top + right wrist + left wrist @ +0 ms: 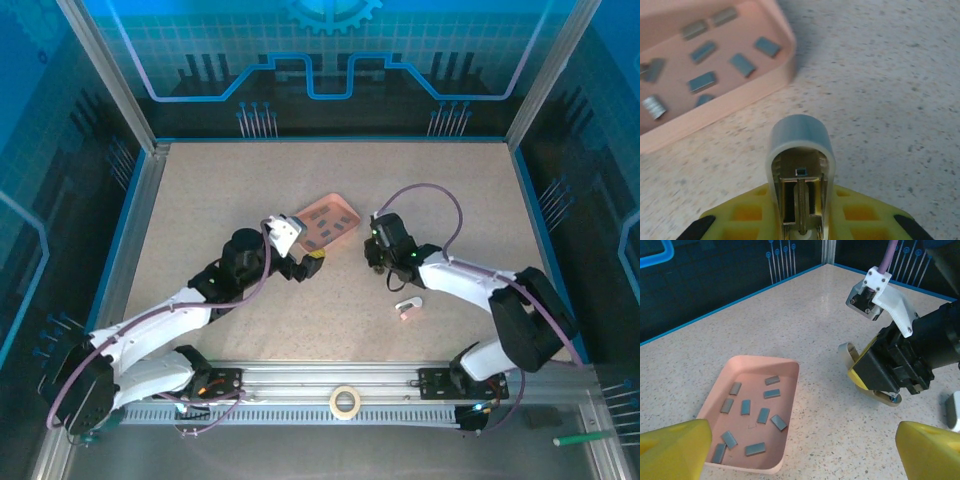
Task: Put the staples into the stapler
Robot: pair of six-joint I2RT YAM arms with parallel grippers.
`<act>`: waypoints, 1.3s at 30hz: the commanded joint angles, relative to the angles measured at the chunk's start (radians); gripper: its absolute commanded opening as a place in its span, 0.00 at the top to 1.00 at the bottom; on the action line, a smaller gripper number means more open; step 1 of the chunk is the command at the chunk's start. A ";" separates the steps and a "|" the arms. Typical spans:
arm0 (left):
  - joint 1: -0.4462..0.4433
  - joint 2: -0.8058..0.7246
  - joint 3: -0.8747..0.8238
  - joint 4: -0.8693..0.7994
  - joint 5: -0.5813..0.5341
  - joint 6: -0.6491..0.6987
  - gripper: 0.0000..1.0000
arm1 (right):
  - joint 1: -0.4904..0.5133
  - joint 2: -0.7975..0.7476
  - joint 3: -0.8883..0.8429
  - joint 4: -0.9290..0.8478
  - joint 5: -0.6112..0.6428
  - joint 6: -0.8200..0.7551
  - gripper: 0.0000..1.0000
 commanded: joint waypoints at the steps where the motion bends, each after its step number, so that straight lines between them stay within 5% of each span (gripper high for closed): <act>1: -0.004 0.016 -0.003 0.027 -0.041 -0.026 0.04 | -0.026 0.059 0.051 -0.002 0.103 0.105 0.82; 18: -0.004 0.076 0.025 0.030 -0.034 -0.026 0.04 | -0.070 0.195 0.083 0.009 0.094 0.124 0.78; 25: -0.004 0.083 0.032 0.019 -0.034 -0.024 0.04 | -0.069 0.192 0.093 -0.005 0.038 0.100 0.61; 31: -0.004 0.072 0.043 -0.009 -0.035 -0.018 0.04 | -0.070 0.063 0.092 -0.105 0.035 0.086 0.48; 39: -0.003 0.063 0.065 -0.071 -0.021 -0.045 0.04 | -0.112 -0.257 0.058 -0.571 -0.061 0.244 0.45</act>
